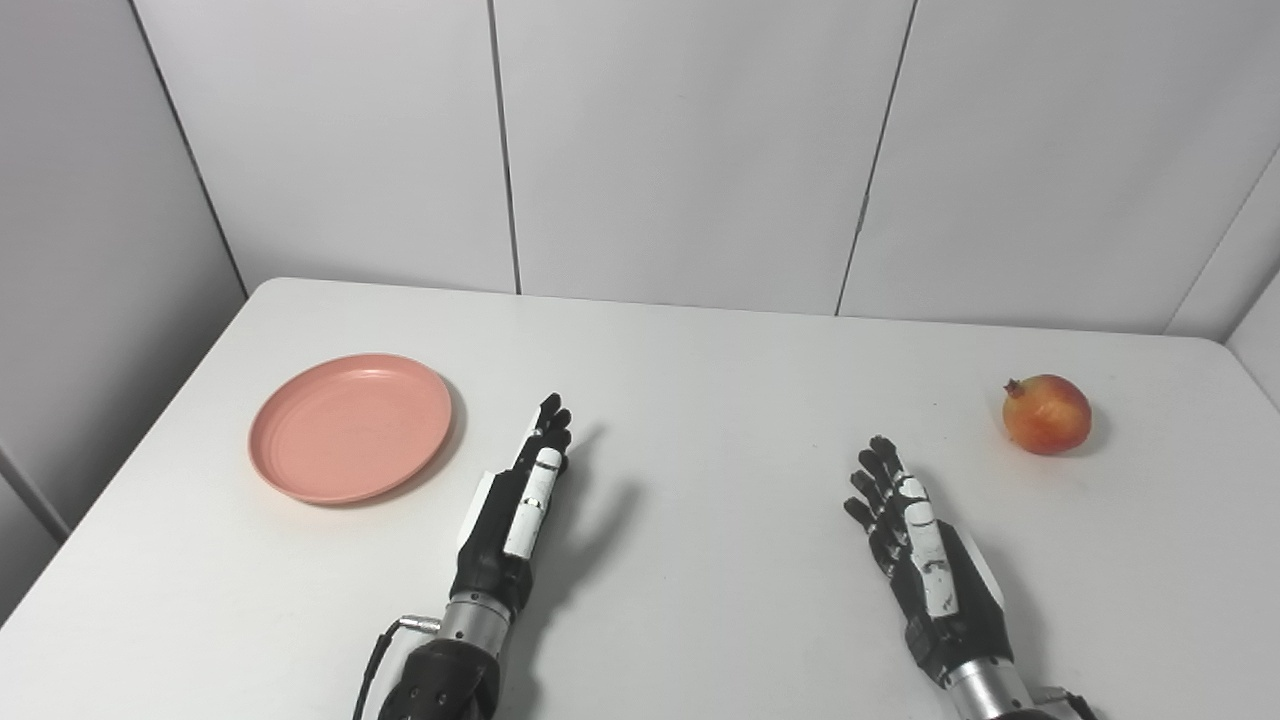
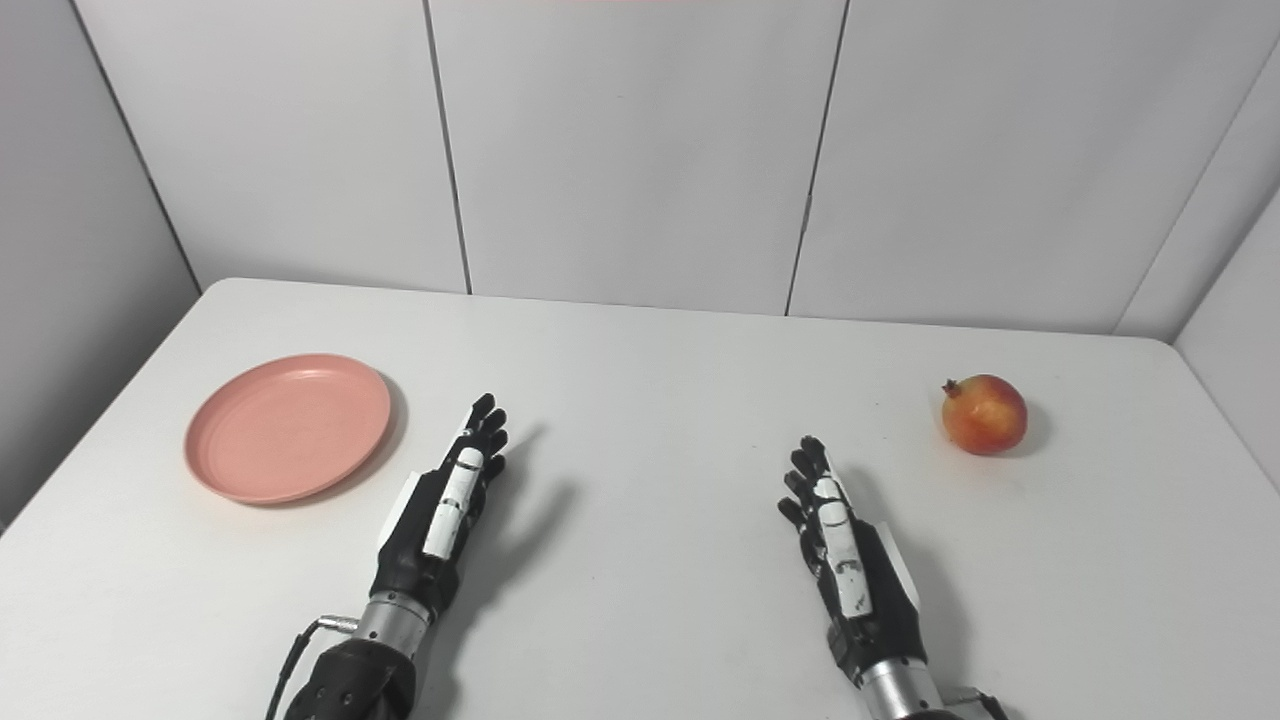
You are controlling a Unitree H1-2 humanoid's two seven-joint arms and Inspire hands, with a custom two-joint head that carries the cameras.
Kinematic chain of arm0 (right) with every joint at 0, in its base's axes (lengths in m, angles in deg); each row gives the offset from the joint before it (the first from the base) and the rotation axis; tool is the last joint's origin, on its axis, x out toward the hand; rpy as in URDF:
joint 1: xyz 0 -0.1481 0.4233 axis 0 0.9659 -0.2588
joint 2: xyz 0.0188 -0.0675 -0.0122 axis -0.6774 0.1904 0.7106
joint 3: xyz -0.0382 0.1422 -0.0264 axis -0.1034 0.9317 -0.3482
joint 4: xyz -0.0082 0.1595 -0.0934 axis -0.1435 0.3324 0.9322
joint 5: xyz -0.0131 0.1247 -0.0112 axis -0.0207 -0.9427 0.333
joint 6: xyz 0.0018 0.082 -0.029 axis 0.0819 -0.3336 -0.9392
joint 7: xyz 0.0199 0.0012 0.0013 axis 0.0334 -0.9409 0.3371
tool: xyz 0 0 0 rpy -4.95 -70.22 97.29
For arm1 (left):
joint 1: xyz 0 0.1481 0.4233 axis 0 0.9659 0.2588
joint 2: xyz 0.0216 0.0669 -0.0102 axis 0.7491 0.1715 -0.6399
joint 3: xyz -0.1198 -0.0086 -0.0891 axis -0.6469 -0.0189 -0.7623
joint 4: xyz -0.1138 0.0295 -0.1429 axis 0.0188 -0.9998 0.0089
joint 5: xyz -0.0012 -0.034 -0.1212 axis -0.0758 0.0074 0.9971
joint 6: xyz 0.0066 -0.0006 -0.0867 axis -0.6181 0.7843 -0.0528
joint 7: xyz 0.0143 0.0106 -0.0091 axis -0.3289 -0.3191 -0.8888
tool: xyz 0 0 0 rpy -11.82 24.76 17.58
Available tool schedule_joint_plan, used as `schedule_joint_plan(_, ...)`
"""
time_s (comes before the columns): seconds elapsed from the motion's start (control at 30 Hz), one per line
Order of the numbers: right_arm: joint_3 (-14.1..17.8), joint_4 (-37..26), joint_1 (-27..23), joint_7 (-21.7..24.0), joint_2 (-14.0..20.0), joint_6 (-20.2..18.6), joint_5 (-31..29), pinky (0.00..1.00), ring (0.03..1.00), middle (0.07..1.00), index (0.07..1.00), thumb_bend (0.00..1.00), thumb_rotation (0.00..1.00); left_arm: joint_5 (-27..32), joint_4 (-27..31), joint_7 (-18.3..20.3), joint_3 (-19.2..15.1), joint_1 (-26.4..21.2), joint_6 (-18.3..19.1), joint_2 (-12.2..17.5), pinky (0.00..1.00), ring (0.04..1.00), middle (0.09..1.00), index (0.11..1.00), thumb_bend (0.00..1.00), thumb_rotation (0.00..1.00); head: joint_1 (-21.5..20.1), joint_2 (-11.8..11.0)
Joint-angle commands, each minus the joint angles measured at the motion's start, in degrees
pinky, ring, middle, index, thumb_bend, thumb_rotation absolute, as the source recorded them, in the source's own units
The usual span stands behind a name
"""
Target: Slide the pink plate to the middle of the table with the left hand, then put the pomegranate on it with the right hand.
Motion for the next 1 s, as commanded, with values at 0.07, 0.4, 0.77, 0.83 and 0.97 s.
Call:
schedule_joint_plan(0.07, 0.28, 0.06, -0.89, -0.15, 0.07, 1.37, 0.08, 1.00, 1.000, 1.000, 1.000, 0.45, 1.00, 0.42, -1.43, 0.32, -0.06, 0.41, -0.43, -0.26, 1.00, 0.992, 1.000, 1.000, 0.40, 1.00, 0.12, -0.05)
schedule_joint_plan(0.4, 0.21, 0.06, -0.90, 0.01, 0.21, 1.37, 0.08, 1.00, 1.000, 1.000, 1.000, 0.46, 1.00, 0.59, -1.64, 0.27, -0.15, 0.34, -0.71, -0.41, 1.00, 0.990, 1.000, 1.000, 0.40, 1.00, 0.13, -0.09)
schedule_joint_plan(0.77, 0.25, 0.72, -1.10, 0.04, 0.21, 1.78, 0.14, 1.00, 1.000, 1.000, 1.000, 0.46, 1.00, 0.71, -1.88, 0.50, -0.12, 0.27, -0.97, -0.31, 1.00, 0.995, 1.000, 1.000, 0.39, 1.00, 0.13, -0.27)
schedule_joint_plan(0.83, 0.28, 0.86, -1.15, -0.05, 0.21, 1.84, 0.27, 1.00, 1.000, 1.000, 1.000, 0.46, 1.00, 0.69, -2.05, 0.50, -0.10, 0.22, -1.20, -0.33, 1.00, 0.994, 1.000, 1.000, 0.39, 1.00, 0.40, -0.49)
schedule_joint_plan(0.97, 0.49, 1.50, -1.28, 0.29, 0.65, 2.27, 0.07, 1.00, 1.000, 1.000, 1.000, 0.46, 1.00, -0.08, -2.57, 0.16, 0.31, 0.09, -1.05, -0.61, 1.00, 0.991, 1.000, 1.000, 0.40, 1.00, 2.50, -1.40)
